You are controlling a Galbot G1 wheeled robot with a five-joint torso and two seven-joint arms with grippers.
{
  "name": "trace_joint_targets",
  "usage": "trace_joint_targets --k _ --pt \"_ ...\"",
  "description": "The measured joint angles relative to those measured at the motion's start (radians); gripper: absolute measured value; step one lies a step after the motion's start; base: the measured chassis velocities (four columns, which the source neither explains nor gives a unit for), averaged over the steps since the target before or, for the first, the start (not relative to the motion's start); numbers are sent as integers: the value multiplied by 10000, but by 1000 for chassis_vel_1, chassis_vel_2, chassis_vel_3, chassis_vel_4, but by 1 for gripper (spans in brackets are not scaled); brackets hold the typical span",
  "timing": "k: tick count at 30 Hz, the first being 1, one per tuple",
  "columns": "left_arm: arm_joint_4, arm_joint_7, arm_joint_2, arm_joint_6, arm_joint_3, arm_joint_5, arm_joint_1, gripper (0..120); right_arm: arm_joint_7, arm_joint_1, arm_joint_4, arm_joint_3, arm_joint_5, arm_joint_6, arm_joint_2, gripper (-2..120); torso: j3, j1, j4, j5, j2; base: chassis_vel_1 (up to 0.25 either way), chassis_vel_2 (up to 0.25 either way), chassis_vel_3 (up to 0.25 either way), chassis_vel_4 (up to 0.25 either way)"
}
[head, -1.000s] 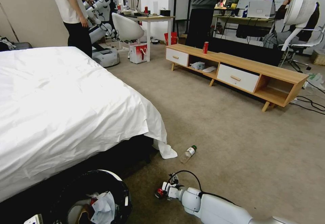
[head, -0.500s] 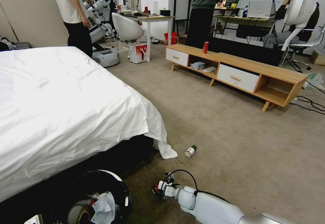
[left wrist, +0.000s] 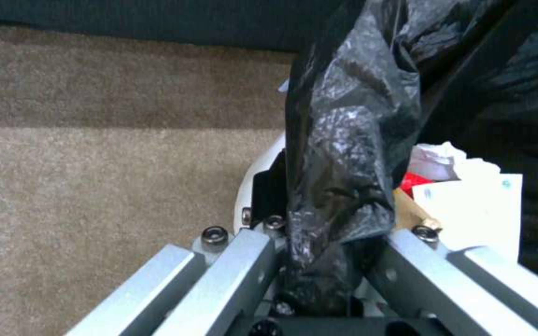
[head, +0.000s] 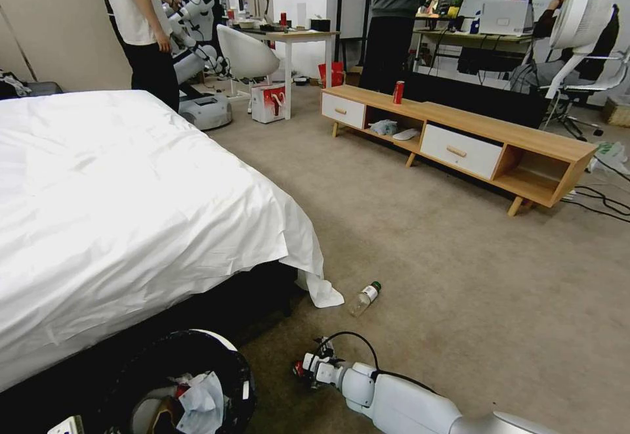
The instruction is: Pick up the trash bin, then pick up the garbage from the floor and place it into the trash bin.
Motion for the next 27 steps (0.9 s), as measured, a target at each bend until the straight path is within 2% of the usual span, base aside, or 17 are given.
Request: trace_joint_targets --k 2,5,6,7,8,9,11,15,17,18,19,20,22,27 --pt "0 -1 5 0 0 -2 0 0 2 -19 -18 9 7 48 17 98 0 0 0 0 0 0 0 0 0" --pt "5 -2 7 0 -3 -2 0 0 -25 -57 -12 10 19 102 21 90 0 0 -2 -2 1 0 0 0 0" --pt "9 -2 8 0 -3 -4 0 0 -41 -78 -5 10 21 155 16 83 0 0 1 2 2 0 0 0 0" --pt "9 -2 8 0 -3 -4 0 0 -41 -78 -5 10 21 155 16 83 0 0 1 2 2 0 0 0 0" --pt "10 -2 8 0 -2 -3 1 0 -50 -96 16 9 21 157 8 77 0 0 3 5 1 0 0 0 0" --pt "10 -2 8 0 -2 -3 1 0 -50 -96 16 9 21 157 8 77 0 0 3 5 1 0 0 0 0" --pt "10 -6 8 0 7 -2 -5 0 -71 -127 54 2 46 169 -10 63 0 0 4 5 1 0 0 0 0" --pt "10 -11 10 0 11 -1 -9 0 -77 -144 96 3 99 173 -29 54 2 1 9 6 0 0 0 0 0" --pt "12 -12 19 0 14 -1 -12 0 -76 -174 133 10 204 169 -49 42 1 0 7 6 -1 0 0 0 0" --pt "12 -12 19 0 14 -1 -12 0 -76 -174 133 10 204 169 -49 42 1 0 7 6 -1 0 0 0 0" --pt "18 -11 21 0 19 -1 -13 0 -72 -188 142 15 242 168 -59 35 1 0 5 6 -1 0 0 0 0" --pt "18 -11 21 0 19 -1 -13 0 -72 -188 142 15 242 168 -59 35 1 0 5 6 -1 0 0 0 0" --pt "27 -13 24 5 29 -2 -17 0 -68 -209 144 29 319 169 -61 25 0 0 2 2 0 0 0 0 0" --pt "27 -14 30 9 33 -4 29 0 -149 -281 -97 86 579 277 11 17 -2 -1 2 4 2 0 0 0 0"
